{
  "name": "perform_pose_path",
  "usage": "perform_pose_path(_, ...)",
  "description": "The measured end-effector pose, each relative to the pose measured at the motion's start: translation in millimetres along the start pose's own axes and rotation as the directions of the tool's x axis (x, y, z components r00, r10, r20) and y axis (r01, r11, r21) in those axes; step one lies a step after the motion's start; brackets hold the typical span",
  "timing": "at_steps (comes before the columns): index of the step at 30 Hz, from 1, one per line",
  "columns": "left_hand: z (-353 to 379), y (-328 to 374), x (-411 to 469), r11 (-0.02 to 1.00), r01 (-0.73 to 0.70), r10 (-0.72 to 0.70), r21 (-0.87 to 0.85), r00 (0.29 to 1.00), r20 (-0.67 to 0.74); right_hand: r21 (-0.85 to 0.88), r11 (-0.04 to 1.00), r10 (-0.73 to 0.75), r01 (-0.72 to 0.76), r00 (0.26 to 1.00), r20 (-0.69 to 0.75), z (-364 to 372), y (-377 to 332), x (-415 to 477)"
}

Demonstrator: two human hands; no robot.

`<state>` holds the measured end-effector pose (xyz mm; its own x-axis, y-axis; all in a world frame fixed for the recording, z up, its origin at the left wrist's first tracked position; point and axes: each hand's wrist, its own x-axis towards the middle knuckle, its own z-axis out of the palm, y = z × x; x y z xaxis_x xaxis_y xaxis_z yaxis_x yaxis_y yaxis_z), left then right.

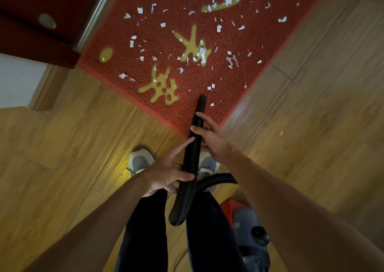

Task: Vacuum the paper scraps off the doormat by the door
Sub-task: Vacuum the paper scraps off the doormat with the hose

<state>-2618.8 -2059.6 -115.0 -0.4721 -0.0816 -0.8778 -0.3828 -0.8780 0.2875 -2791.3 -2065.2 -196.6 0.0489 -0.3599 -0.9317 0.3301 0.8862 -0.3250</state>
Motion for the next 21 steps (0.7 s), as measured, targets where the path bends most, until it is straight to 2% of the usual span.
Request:
perform_pose_path(5, 3.2, 6.4, 5.1, 1.0, 0.006, -0.006, 0.002, 1.0, 0.013, 0.015, 1.0, -0.021, 0.021, 1.0, 0.004, -7.5, -3.4, 0.2)
perform_pose_path(15, -16.8, -3.9, -9.5, 0.999, -0.006, 0.004, -0.035, 0.998, -0.062, -0.2, 0.98, 0.02, 0.002, 0.994, 0.106, 26.6, -14.5, 14.8)
perform_pose_path(21, -7.2, -6.0, -7.1, 1.0, 0.013, -0.014, -0.028, 0.999, -0.044, -0.202, 0.979, 0.019, -0.003, 0.997, 0.079, 14.7, -7.5, 8.9)
